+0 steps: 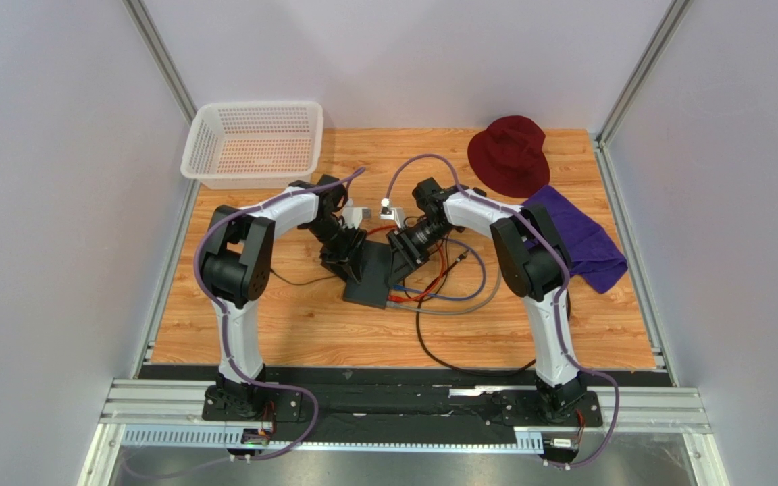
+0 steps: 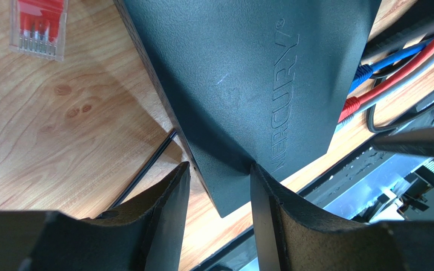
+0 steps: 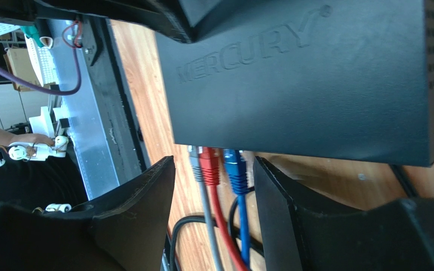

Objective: Pull the plug from the switch port

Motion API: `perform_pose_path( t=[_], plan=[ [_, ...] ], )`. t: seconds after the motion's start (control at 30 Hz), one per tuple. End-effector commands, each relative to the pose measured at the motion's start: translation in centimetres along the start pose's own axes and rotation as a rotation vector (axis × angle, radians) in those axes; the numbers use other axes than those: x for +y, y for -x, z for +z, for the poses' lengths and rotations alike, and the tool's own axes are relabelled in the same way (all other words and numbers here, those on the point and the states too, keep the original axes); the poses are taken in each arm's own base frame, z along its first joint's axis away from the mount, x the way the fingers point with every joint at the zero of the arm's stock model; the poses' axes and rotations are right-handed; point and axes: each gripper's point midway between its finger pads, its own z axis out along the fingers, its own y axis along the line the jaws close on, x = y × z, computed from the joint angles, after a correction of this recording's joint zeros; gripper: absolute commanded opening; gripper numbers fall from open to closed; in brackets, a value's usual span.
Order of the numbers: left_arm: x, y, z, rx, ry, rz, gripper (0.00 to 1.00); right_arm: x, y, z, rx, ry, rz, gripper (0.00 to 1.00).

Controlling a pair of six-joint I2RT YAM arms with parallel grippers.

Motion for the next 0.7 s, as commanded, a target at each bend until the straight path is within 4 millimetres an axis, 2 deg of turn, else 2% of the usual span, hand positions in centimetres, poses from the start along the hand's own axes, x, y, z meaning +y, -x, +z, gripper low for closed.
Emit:
perform_pose_path(
  t=[0.0,0.17,0.33,0.67],
  plan=[
    [2.6,-0.9,2.2,0.060,0.117,0.005,0.52,-0.8,1.0,-0.1,-0.009,-0.030,-0.033,0.57],
    [2.6,-0.8,2.3,0.062,0.118,0.007,0.52,-2.1,-0.2,0.2,0.023,-0.078,-0.037,0.56],
    [2.7,-0.8,2.3,0.061,0.118,0.008,0.52,-2.9,-1.4,1.2,0.047,-0.048,0.001,0.54],
    [2.6,-0.7,2.2,0.052,0.121,0.028,0.52,-2.4,-2.2,3.3,0.080,0.025,0.015,0.50]
  ],
)
